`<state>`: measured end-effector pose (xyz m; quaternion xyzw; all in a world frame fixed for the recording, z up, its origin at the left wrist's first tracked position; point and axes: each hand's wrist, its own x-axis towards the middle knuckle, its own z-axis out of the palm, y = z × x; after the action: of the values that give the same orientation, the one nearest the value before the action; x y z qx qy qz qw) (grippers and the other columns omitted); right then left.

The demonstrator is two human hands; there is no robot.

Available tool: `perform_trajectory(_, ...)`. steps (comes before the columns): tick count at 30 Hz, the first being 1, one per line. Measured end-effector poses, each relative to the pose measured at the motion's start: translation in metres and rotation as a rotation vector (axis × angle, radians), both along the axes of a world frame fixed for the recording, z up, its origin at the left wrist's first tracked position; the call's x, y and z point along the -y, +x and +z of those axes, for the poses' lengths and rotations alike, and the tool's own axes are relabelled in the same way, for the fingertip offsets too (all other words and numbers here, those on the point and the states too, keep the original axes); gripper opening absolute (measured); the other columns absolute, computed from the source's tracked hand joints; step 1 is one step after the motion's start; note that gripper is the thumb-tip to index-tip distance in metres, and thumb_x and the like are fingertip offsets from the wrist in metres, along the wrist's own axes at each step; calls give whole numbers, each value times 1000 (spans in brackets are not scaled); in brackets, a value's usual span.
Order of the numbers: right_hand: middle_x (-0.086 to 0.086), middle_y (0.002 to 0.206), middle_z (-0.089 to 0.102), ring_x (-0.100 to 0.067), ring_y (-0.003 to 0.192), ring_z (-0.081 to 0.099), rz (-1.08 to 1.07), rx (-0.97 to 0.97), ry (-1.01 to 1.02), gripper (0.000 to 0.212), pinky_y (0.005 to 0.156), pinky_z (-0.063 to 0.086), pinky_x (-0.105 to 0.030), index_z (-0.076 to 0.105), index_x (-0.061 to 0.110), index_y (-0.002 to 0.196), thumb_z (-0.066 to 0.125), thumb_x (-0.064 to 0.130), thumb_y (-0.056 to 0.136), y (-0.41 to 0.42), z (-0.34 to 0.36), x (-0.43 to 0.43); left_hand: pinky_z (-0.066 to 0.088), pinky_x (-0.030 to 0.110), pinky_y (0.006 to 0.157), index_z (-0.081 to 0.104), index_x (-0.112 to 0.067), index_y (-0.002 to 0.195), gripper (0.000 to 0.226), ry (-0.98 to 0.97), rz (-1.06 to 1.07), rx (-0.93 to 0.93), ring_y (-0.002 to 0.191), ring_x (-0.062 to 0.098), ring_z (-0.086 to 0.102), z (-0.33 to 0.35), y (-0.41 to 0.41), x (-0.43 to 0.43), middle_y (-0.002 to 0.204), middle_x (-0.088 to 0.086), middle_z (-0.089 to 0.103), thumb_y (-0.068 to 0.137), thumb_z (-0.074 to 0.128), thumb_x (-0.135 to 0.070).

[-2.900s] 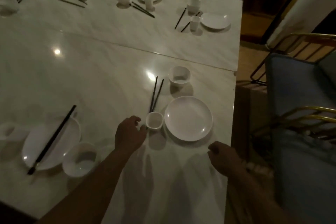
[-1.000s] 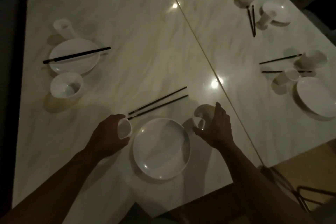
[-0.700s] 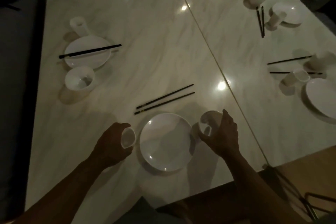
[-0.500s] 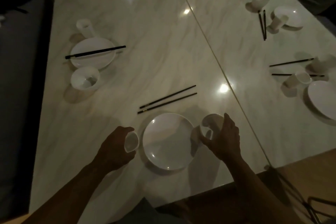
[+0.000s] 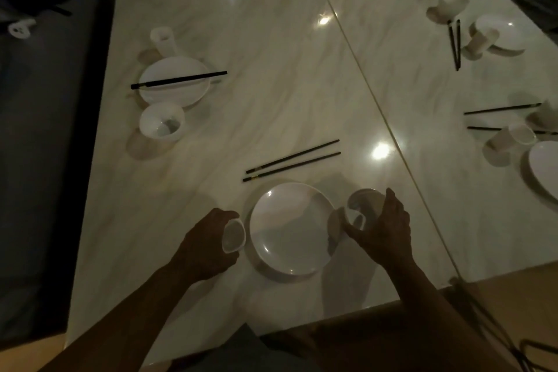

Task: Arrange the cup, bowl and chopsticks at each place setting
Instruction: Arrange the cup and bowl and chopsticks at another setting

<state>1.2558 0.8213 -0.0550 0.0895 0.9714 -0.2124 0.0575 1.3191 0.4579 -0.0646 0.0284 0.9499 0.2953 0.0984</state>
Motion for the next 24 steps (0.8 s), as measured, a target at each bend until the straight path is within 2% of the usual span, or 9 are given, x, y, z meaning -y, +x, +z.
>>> perform_trajectory(5, -19, 149, 36, -40, 136, 36, -6, 16, -6, 134, 109, 35, -53, 14, 7, 152, 84, 65, 54, 4, 3, 0, 51, 32, 83, 53, -21, 129, 81, 4, -14, -14, 103, 20, 59, 1, 4, -1, 120, -2, 57, 56, 84, -36)
perform_trajectory(9, -20, 151, 33, -41, 138, 33, -12, 33, -38, 135, 109, 33, -55, 13, 6, 153, 88, 58, 54, 8, 6, 0, 41, 23, 92, 51, -17, 135, 88, 8, 13, 4, 113, 20, 57, 0, 7, 1, 129, 0, 57, 56, 88, -33)
perform_trajectory(12, -19, 153, 31, -41, 139, 31, -14, 39, -48, 134, 110, 32, -55, 12, 7, 153, 88, 58, 55, 11, 9, 0, 43, 27, 97, 49, -16, 137, 92, 10, 36, 26, 118, 21, 56, -1, 10, 3, 134, 1, 57, 56, 86, -39)
perform_trajectory(15, -20, 151, 32, -41, 138, 33, -15, 35, -56, 134, 110, 33, -55, 12, 6, 153, 88, 58, 55, 11, 10, 2, 49, 33, 94, 51, -16, 134, 89, 21, 29, 16, 113, 22, 59, -2, 11, 6, 129, 1, 60, 55, 83, -43)
perform_trajectory(19, -20, 151, 33, -41, 137, 34, -17, 35, -48, 133, 109, 33, -55, 13, 7, 153, 87, 59, 55, 12, 11, 3, 47, 29, 93, 53, -16, 132, 87, 6, 15, -4, 111, 21, 59, -1, 11, 8, 127, 1, 60, 56, 87, -39)
perform_trajectory(24, -18, 152, 32, -41, 138, 35, -15, 46, -54, 135, 108, 35, -56, 7, 16, 154, 84, 66, 54, 9, 12, 4, 48, 32, 96, 50, -20, 135, 91, 5, 24, 31, 116, 20, 57, -3, 11, 11, 131, -2, 57, 55, 85, -47)
